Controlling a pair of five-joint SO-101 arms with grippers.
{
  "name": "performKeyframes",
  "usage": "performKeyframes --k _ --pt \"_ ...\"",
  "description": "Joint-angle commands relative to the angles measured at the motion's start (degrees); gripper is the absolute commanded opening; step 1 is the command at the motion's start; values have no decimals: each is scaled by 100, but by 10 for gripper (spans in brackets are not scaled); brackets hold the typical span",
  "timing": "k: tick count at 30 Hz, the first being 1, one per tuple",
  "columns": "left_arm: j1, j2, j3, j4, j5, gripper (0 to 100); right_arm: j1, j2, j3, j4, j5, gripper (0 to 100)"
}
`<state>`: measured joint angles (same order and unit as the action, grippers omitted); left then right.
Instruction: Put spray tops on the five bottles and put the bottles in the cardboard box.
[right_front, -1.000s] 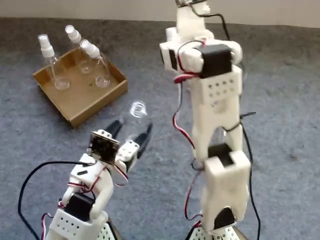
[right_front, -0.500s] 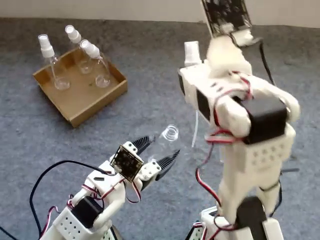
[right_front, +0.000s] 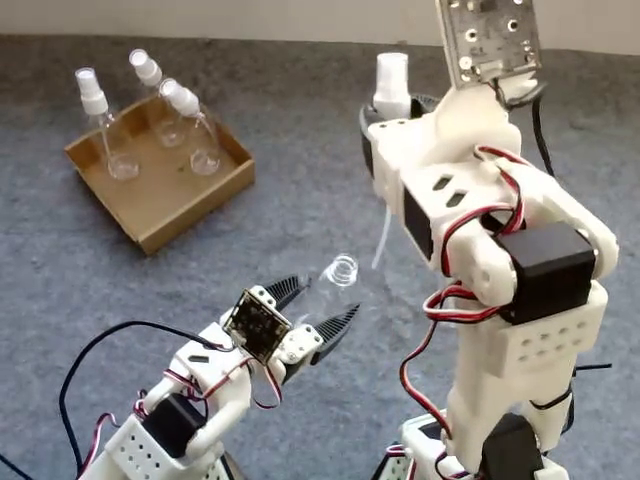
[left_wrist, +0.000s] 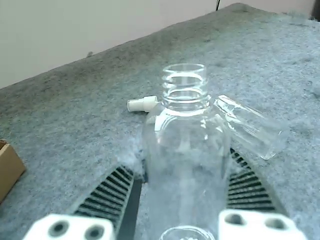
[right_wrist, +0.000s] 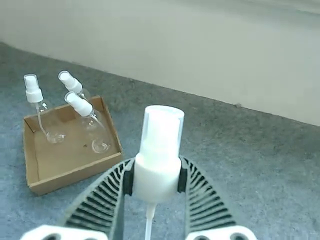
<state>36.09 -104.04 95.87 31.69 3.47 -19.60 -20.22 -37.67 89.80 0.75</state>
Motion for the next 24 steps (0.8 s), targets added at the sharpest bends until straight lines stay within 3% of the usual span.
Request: performKeyframes --k 1,13,18,24 --pt "48 -57 127 18 35 84 75 -154 -22 -171 -589 19" --pt "22 -57 127 18 26 84 92 -259 1411 -497 -712 19" --pt "22 -57 127 18 26 84 92 -1279 1429 -259 -712 19" --pt "22 -57 127 18 26 84 92 -2325 2229 -892 -712 19"
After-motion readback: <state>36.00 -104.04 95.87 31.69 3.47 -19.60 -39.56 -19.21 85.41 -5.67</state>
